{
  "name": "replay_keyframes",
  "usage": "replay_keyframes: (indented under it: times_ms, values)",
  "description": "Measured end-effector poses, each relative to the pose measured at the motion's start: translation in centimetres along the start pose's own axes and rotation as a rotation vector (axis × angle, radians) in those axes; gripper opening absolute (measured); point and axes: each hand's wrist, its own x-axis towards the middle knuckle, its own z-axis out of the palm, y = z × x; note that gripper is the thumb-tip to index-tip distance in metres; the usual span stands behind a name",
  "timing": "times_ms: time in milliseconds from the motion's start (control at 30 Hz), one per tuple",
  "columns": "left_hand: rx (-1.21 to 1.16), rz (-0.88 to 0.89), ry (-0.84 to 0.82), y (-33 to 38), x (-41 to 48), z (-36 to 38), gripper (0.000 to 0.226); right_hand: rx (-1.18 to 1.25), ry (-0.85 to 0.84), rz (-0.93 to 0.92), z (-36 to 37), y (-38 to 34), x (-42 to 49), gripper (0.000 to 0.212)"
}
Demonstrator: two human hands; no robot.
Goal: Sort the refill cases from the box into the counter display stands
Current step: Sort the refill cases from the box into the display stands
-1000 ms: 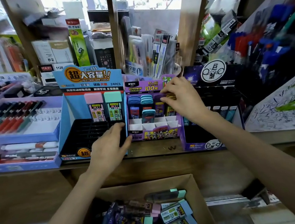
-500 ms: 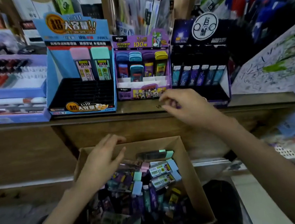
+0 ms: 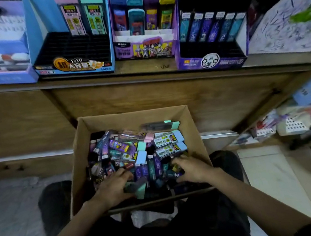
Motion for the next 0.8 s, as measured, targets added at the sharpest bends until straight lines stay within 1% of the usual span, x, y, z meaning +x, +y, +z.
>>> replay_keyframes:
  times_ms: [67,167,233,300,400,467,533,600,667,800]
  values:
    - [0.057,-0.019,-0.006,0.3,0.5,0.1,0.054,-0.057,0.030,0.004,1.0,0.1,0.7,0.063]
    - [0.096,-0.022,-0.029,0.4,0.9,0.0,0.059,-0.103,0.087,0.003,1.7,0.3,1.3,0.058]
    - [0.083,0.021,-0.060,0.1,0.9,-0.1,0.061,-0.193,0.086,-0.064,2.0,0.6,1.3,0.055]
    - [0.075,0.082,-0.091,-0.4,0.8,-0.1,0.062,-0.342,0.060,-0.168,2.2,1.0,1.3,0.052]
    - [0.077,0.135,-0.104,-1.1,0.5,0.2,0.064,-0.448,0.037,-0.241,2.4,1.5,1.2,0.056]
    - [0.004,0.102,-0.105,-1.2,0.6,0.3,0.060,-0.474,0.079,-0.255,2.2,1.5,1.5,0.054]
    - [-0.063,0.076,-0.081,-1.2,0.6,0.2,0.049,-0.491,0.096,-0.263,2.0,1.3,1.8,0.052]
    - [-0.140,0.066,-0.047,-1.2,0.6,0.0,0.040,-0.506,0.085,-0.280,1.7,1.1,2.2,0.050]
    - [-0.265,0.051,0.003,-1.2,0.6,-0.3,0.038,-0.496,0.064,-0.298,1.5,1.1,2.4,0.045]
    - [-0.441,-0.047,0.079,-0.7,0.7,-0.8,0.032,-0.472,0.039,-0.333,1.8,1.2,2.5,0.042]
